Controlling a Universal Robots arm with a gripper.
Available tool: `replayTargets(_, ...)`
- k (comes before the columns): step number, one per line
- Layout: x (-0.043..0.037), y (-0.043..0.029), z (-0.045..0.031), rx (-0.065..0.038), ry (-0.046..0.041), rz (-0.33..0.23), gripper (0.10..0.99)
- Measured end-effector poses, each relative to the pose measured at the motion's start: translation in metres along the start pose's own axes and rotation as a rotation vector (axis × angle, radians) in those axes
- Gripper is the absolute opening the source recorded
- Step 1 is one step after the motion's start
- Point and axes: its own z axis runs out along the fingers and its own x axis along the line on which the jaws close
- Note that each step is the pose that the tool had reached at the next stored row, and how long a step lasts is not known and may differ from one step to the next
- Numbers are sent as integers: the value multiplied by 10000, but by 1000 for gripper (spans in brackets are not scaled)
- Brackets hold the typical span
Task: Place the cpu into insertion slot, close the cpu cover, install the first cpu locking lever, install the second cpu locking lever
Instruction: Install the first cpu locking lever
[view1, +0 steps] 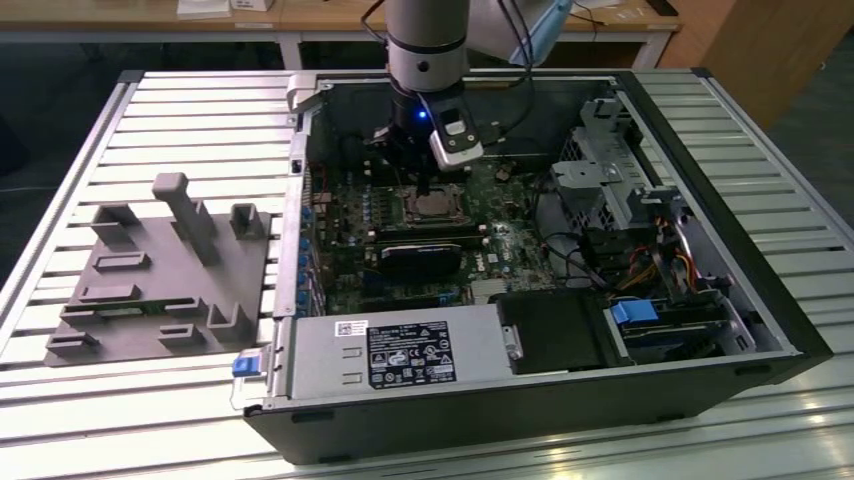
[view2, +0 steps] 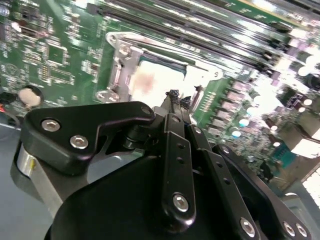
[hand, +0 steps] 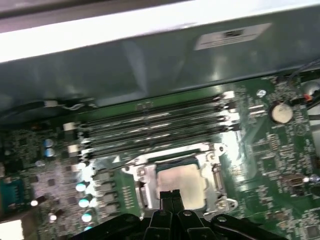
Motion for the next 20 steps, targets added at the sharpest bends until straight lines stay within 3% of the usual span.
replayTargets(11, 307, -67, -13, -18, -83, -3, 106)
replayTargets(15, 350, -76, -28, -28, -131, -6, 106)
replayTargets(20, 356, -74, -98, -46, -215, -11, 106)
